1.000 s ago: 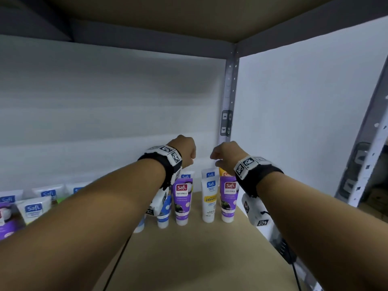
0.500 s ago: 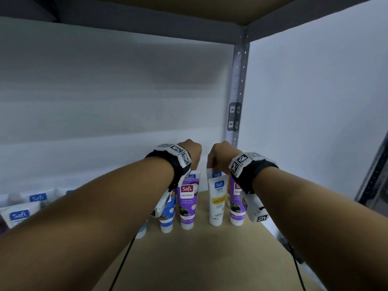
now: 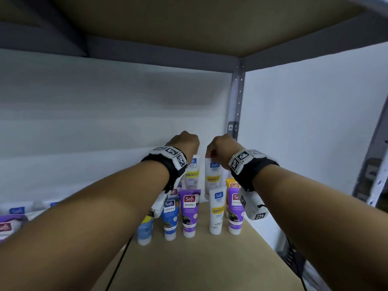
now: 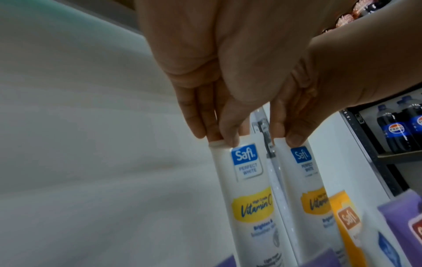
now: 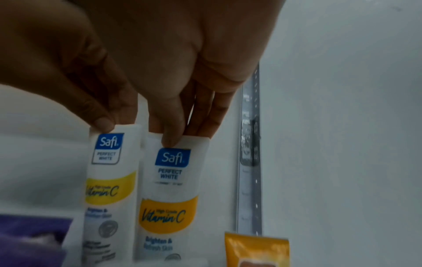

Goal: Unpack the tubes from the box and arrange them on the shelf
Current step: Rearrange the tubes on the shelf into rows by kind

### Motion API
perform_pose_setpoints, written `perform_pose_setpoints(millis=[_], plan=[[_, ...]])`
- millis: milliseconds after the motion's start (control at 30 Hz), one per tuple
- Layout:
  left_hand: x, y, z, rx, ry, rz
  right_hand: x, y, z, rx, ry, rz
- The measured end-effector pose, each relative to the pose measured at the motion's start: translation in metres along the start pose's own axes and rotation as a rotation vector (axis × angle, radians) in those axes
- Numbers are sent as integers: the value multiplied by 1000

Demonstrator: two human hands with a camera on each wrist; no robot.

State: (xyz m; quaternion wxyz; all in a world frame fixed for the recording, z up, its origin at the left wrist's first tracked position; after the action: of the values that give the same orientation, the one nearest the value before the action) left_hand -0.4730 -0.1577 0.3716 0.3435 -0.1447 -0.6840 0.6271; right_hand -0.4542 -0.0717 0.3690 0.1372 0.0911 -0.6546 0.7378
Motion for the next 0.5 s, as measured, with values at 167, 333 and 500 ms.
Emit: perform_pose_setpoints(millis=[167,333,500], plan=[[-26,-64,1,-12,-11,-107,-12,-61,22,73,-14,-97],[-73,-120,0,63,18,-187,-39,-112,64,64,-75,-161],[-133,-157,12,41,10,-202,-82,-144,121,70,-145,-179]])
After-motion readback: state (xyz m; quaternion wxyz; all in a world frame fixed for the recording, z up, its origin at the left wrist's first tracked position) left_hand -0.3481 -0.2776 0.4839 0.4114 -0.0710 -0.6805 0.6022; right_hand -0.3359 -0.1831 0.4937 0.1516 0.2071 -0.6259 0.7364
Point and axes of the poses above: each hand's wrist, its own x-axis towards the middle knuckle, its own y-axis out of the palm, z = x × y, the point moved 10 cm from there along x, towards the middle knuckle, and after that the axes turned 10 degrees about y, right-handed, at the moved point
